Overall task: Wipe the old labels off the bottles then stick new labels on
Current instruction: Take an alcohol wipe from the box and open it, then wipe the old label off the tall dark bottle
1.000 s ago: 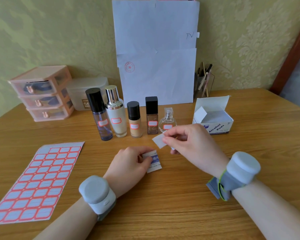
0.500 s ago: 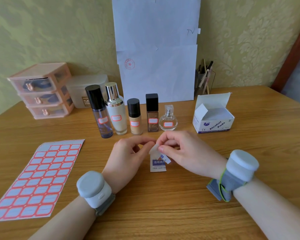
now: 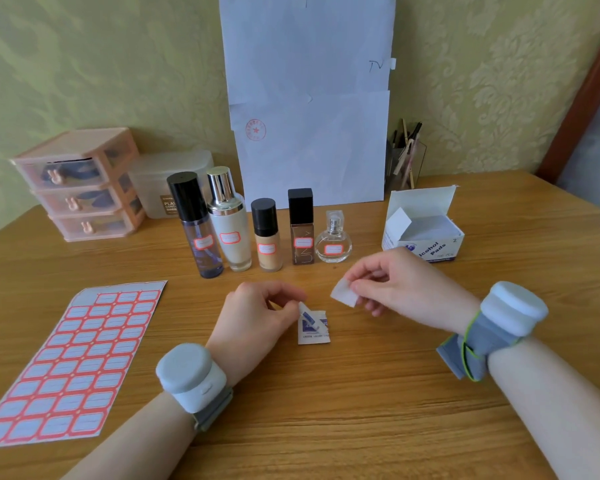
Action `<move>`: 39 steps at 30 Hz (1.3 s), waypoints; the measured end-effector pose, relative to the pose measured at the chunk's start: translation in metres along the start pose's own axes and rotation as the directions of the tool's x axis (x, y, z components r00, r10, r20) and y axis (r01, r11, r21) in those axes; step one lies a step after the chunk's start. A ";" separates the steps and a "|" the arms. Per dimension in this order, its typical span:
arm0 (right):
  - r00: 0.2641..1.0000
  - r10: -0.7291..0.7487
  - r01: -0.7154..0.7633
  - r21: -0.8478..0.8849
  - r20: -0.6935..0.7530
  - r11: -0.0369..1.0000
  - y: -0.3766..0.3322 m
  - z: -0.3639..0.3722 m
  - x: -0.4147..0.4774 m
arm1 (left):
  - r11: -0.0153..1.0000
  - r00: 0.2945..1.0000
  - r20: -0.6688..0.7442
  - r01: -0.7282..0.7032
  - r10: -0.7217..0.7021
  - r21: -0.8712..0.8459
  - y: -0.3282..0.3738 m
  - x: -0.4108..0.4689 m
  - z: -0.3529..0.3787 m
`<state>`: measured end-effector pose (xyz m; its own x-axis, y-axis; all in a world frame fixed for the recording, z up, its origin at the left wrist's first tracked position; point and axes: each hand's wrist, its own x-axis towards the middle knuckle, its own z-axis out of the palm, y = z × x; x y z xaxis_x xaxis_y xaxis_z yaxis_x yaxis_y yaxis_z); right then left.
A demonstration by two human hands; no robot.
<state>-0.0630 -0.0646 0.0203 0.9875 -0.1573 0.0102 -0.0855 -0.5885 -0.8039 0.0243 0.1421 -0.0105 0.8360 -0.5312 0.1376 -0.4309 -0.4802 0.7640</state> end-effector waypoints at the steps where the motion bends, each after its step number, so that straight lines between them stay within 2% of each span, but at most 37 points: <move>1: 0.999 0.022 -0.021 -0.034 0.024 0.999 0.003 0.000 0.000 | 0.999 1.000 -0.014 -0.006 0.006 0.035 0.000 0.000 0.001; 5: 0.994 0.046 -0.034 -0.126 0.096 0.991 0.009 0.005 0.003 | 0.985 0.998 -0.045 -0.027 0.035 0.171 -0.002 -0.002 0.005; 10: 0.990 0.074 -0.049 -0.207 0.118 0.977 0.011 0.004 0.001 | 0.960 0.997 -0.006 -0.070 0.075 0.271 -0.001 -0.002 0.002; 14: 0.994 0.065 -0.035 -0.308 0.085 0.951 0.012 0.003 0.000 | 0.953 0.987 0.001 -0.153 0.158 0.262 -0.001 -0.006 0.001; 18: 0.997 0.069 -0.051 -0.415 0.028 0.908 0.013 -0.001 0.000 | 0.927 0.966 0.141 -0.247 0.215 0.280 -0.001 -0.008 0.002; 21: 0.995 0.090 -0.069 -0.369 0.040 0.927 0.013 -0.002 -0.001 | 0.910 0.949 0.227 -0.283 0.219 0.303 -0.003 -0.007 0.002; 24: 0.998 0.067 -0.056 -0.325 0.022 0.944 0.012 -0.002 -0.001 | 0.916 0.944 0.245 -0.286 0.219 0.281 -0.004 -0.005 0.001; 28: 0.997 0.052 -0.024 -0.394 0.062 0.919 0.012 0.003 0.000 | 0.915 0.940 0.256 -0.296 0.228 0.273 -0.007 -0.004 0.001; 33: 0.994 0.086 -0.056 -0.356 0.069 0.933 0.014 0.002 0.000 | 0.935 0.952 0.183 -0.281 0.244 0.216 -0.007 -0.004 0.000; 39: 0.997 0.063 -0.055 -0.203 0.033 0.978 0.004 -0.003 0.002 | 0.961 0.969 -0.038 -0.235 0.242 0.144 0.002 -0.006 -0.017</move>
<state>-0.0617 -0.0695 0.0189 0.9840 -0.1681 -0.0597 -0.1647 -0.7278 -0.6657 0.0240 0.1559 0.0007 0.7187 -0.6051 0.3424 -0.6596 -0.4376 0.6112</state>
